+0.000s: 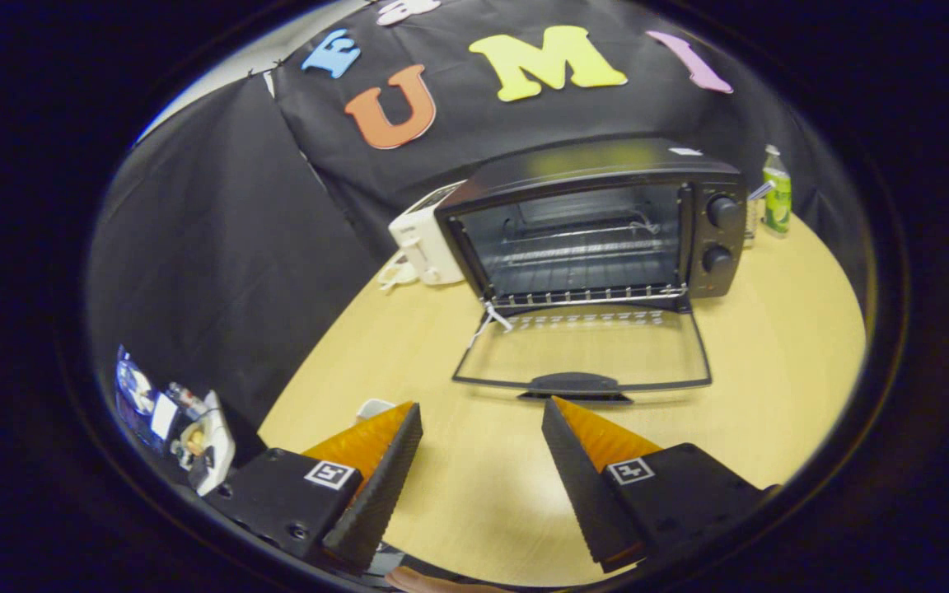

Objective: Open the toaster oven, put the food inside, and close the toaster oven door.

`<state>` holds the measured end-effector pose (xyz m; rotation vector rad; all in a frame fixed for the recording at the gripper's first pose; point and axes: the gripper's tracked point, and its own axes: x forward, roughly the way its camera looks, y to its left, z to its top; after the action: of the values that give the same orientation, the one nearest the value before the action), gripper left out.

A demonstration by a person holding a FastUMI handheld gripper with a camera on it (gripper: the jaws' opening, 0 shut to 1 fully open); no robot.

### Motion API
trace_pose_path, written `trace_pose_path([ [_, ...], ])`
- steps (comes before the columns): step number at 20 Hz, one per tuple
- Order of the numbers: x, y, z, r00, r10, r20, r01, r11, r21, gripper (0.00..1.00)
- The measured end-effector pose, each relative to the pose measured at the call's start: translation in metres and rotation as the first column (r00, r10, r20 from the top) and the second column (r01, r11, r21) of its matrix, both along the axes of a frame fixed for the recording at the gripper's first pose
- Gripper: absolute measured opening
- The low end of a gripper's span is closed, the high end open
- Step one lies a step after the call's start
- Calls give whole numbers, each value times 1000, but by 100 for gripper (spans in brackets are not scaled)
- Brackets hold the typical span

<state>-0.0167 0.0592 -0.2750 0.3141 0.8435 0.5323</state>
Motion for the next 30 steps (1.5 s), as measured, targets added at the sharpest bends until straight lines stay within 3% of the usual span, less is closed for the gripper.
trace_pose_path([
  [4,-25,35,-10,972,108,-209,-93,992,80,95],
  [9,-49,73,-16,889,231,-396,-153,964,218,89],
  [11,-50,77,-32,859,246,-449,-170,964,203,85],
  [14,-59,93,-31,798,292,-528,-162,946,280,70],
  [18,-62,98,-32,770,310,-558,-161,940,300,48],
  [25,-61,99,-21,793,309,-524,-130,928,350,38],
  [30,-51,90,5,865,340,-370,-170,891,420,38],
])
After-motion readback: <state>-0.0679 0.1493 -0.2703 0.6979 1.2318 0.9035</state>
